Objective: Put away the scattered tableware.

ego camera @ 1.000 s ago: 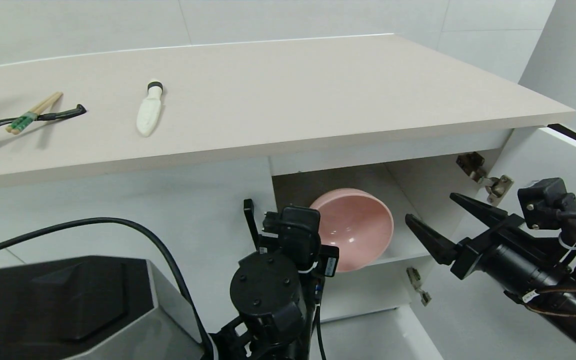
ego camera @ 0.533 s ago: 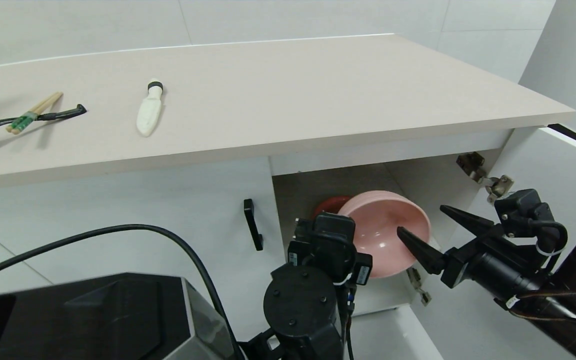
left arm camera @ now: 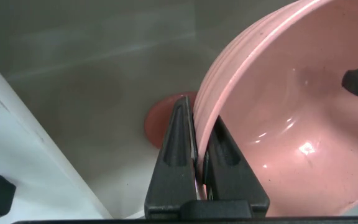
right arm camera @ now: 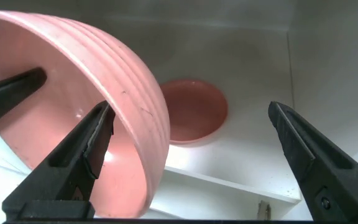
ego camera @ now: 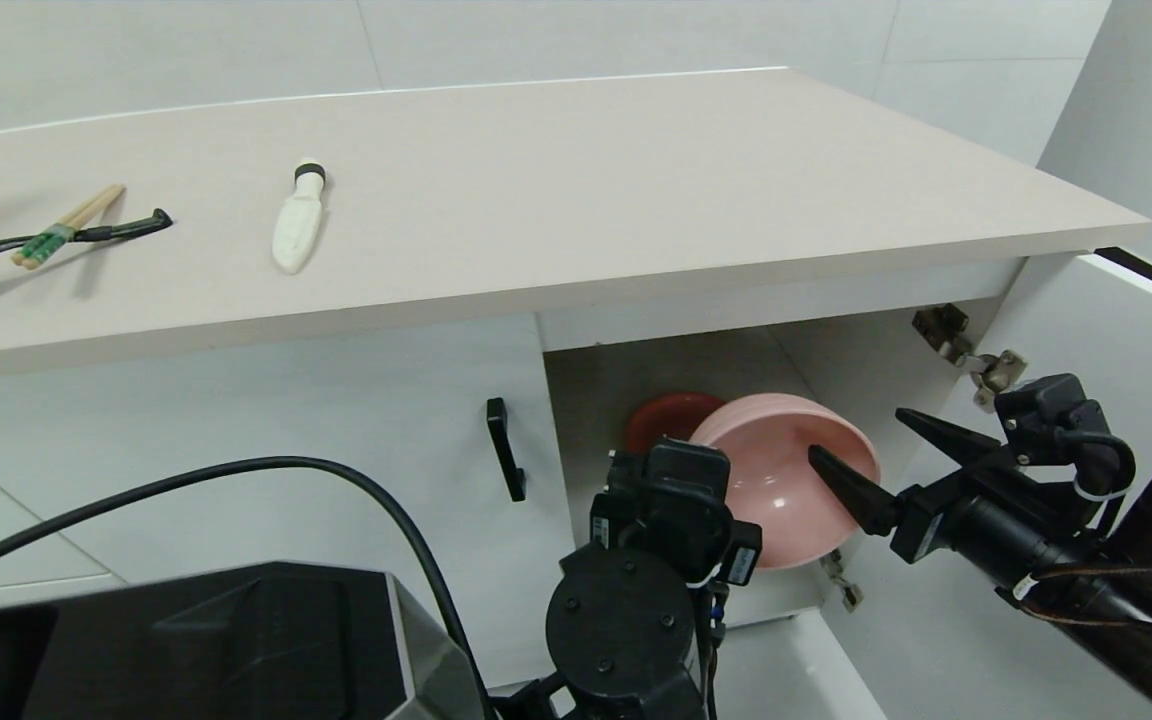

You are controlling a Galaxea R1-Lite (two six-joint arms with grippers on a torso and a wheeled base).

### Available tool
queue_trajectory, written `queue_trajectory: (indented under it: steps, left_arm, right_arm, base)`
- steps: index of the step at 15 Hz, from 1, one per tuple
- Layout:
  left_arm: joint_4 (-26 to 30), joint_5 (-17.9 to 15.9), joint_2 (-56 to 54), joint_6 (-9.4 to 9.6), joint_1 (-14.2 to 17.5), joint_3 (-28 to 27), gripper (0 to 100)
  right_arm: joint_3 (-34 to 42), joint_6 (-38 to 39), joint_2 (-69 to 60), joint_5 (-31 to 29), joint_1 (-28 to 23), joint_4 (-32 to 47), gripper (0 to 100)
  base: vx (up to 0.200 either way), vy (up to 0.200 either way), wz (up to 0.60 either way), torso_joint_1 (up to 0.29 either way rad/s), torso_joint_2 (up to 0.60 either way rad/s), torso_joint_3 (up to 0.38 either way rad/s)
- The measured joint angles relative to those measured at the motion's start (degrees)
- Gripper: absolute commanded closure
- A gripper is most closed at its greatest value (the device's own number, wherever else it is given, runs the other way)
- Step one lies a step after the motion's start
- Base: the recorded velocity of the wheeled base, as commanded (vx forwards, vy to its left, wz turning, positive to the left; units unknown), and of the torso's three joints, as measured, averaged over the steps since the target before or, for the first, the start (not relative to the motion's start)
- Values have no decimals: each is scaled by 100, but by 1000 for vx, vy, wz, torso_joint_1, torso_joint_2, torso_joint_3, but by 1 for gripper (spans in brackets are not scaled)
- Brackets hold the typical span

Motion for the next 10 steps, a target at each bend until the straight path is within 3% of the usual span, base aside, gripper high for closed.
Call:
queue_trajectory:
  steps: [3,4,10]
  left_arm:
    - [-2,2,-12,16,-2,-27,100]
    - [0,0,-20,29,-2,-29,100]
    - [-7,-12,-32,60,-16,-38,100]
  right_arm:
    - [0,2,26,0,-5,-2,0]
    - [2,0,32,2,-5,-2,100]
    - [9,-9,28,-9,163,15,100]
  base:
    - [0,0,0,0,0,0]
    - [0,0,0,0,0,0]
    - [0,0,0,0,0,0]
